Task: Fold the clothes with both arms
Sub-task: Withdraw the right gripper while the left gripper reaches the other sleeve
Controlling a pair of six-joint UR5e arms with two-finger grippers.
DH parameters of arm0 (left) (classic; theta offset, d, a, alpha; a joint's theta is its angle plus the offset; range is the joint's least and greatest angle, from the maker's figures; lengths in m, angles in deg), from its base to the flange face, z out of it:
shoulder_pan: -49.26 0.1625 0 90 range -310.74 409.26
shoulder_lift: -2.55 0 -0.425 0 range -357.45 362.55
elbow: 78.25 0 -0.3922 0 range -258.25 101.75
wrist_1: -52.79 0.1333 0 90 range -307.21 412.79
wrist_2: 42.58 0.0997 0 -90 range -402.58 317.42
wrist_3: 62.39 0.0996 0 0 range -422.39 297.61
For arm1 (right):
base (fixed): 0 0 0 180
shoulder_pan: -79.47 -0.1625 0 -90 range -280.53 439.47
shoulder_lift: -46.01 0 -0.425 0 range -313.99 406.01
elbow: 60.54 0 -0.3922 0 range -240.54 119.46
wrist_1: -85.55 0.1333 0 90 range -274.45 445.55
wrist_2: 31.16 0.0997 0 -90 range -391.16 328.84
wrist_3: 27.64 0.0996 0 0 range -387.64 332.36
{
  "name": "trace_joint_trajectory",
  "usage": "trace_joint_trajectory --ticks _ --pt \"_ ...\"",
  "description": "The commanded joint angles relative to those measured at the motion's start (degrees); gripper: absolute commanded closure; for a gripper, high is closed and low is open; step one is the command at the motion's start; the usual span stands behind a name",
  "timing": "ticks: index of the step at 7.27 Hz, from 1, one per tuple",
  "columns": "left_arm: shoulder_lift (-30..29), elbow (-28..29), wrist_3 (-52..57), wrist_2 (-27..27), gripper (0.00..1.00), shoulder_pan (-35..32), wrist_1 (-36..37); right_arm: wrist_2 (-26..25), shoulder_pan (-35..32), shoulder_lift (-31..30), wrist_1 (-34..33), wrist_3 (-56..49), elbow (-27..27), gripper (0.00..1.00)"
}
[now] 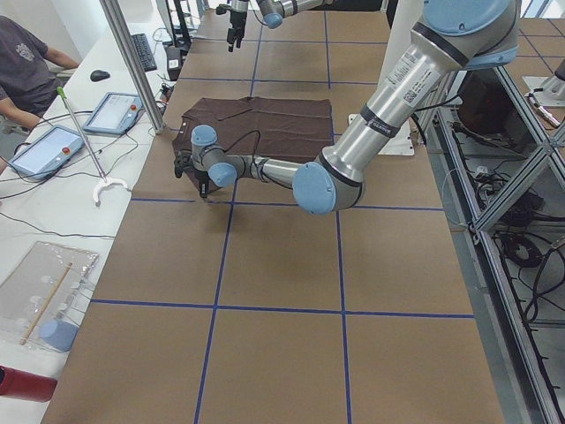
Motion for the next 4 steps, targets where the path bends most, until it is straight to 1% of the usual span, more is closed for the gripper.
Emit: trace_joint_trajectory --ticks 1,3,4 --pt "-0.1 0.0 -1.7 0.0 1.00 0.2 -0.1 0.1 0.0 -0.1 0.0 0.0 0.0 0.00" --pt "-1.4 -2.1 -3.8 -0.2 1.00 0.2 -0.1 0.2 0.0 -0.1 0.0 0.0 0.0 0.00" --pt "-4.9 -2.6 -7.8 -0.5 1.00 0.3 0.4 0.2 0.0 -0.1 0.0 0.0 0.0 0.00"
